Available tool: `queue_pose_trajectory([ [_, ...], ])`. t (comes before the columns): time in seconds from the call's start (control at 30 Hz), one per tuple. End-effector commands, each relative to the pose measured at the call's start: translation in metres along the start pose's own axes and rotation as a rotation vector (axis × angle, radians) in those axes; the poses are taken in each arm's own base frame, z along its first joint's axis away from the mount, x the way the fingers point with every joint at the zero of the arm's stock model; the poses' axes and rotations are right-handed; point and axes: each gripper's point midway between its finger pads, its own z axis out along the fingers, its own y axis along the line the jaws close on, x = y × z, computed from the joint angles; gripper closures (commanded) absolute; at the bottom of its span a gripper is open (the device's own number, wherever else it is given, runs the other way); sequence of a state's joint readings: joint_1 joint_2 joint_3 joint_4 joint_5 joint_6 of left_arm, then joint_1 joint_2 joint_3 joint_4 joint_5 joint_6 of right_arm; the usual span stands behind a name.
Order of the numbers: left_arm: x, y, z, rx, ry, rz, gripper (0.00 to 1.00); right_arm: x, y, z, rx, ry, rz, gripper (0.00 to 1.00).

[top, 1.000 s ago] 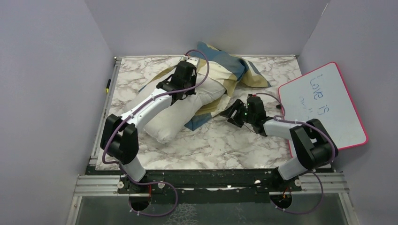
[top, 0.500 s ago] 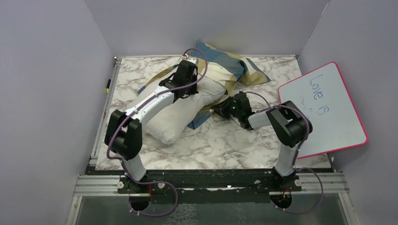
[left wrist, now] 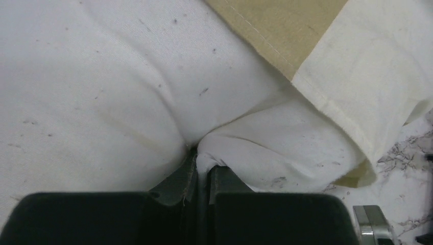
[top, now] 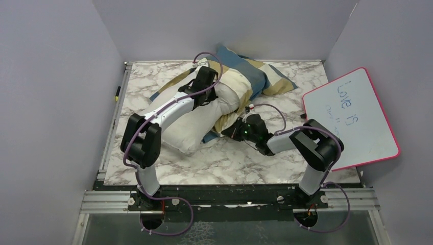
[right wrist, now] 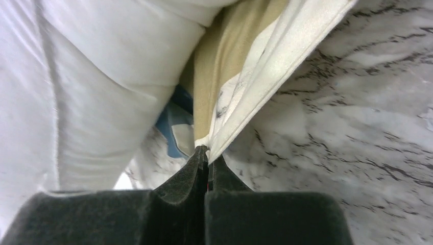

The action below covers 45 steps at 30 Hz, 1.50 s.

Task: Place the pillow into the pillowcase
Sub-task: Stuff the pillow into the pillowcase.

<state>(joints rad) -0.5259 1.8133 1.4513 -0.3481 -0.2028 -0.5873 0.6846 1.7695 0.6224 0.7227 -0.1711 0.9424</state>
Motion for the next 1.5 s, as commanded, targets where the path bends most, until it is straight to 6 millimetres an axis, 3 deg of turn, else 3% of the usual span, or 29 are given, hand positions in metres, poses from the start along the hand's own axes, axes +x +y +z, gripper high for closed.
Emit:
queue_pose_trajectory([
  [0.0,-0.020,0.011,0.022,-0.073,-0.128,-0.114,1.00,0.043,-0.003,-0.010,-0.056,0.121,-0.147,0.99],
  [0.07,-0.019,0.012,0.022,-0.067,-0.135,-0.107,1.00,0.035,-0.011,-0.012,0.011,0.102,-0.194,0.87],
  [0.13,-0.017,0.010,0.021,-0.044,-0.139,-0.097,1.00,0.011,-0.014,-0.016,0.110,0.048,-0.283,0.72],
  [0.27,-0.007,0.006,0.023,0.004,-0.124,-0.070,1.00,-0.065,-0.006,-0.038,0.295,-0.154,-0.514,0.59],
  [0.4,0.007,0.003,0.030,0.044,-0.091,-0.054,1.00,-0.135,0.007,-0.056,0.392,-0.338,-0.768,0.55],
  [0.53,0.013,-0.003,0.032,0.081,-0.067,-0.049,1.00,-0.165,0.015,-0.047,0.331,-0.347,-0.981,0.50],
  [0.63,0.013,-0.006,0.031,0.097,-0.067,-0.047,1.00,-0.186,0.006,-0.034,0.345,-0.328,-0.990,0.50],
  [0.83,0.011,-0.005,0.027,0.097,-0.076,-0.045,1.00,-0.214,0.008,-0.017,0.363,-0.382,-1.056,0.50],
  [1.1,0.012,-0.006,0.027,0.102,-0.077,-0.054,1.00,-0.237,0.008,0.003,0.415,-0.414,-1.132,0.53],
  [1.13,0.012,-0.006,0.027,0.100,-0.080,-0.056,1.00,-0.239,0.008,0.004,0.421,-0.415,-1.139,0.60],
  [1.2,0.010,-0.006,0.027,0.094,-0.087,-0.063,1.00,-0.238,0.012,0.005,0.406,-0.403,-1.149,0.93],
  [1.23,0.009,-0.004,0.028,0.084,-0.092,-0.070,1.00,-0.237,0.017,0.004,0.385,-0.392,-1.154,0.99],
  [1.3,0.008,0.001,0.029,0.053,-0.100,-0.088,1.00,-0.219,0.041,0.003,0.228,-0.334,-1.156,1.00],
  [1.4,0.010,0.011,0.032,0.000,-0.114,-0.123,1.00,-0.172,0.098,-0.005,-0.126,-0.225,-1.114,1.00],
  [1.47,0.012,0.017,0.034,-0.029,-0.121,-0.146,1.00,-0.144,0.120,-0.010,-0.242,-0.158,-1.087,1.00],
])
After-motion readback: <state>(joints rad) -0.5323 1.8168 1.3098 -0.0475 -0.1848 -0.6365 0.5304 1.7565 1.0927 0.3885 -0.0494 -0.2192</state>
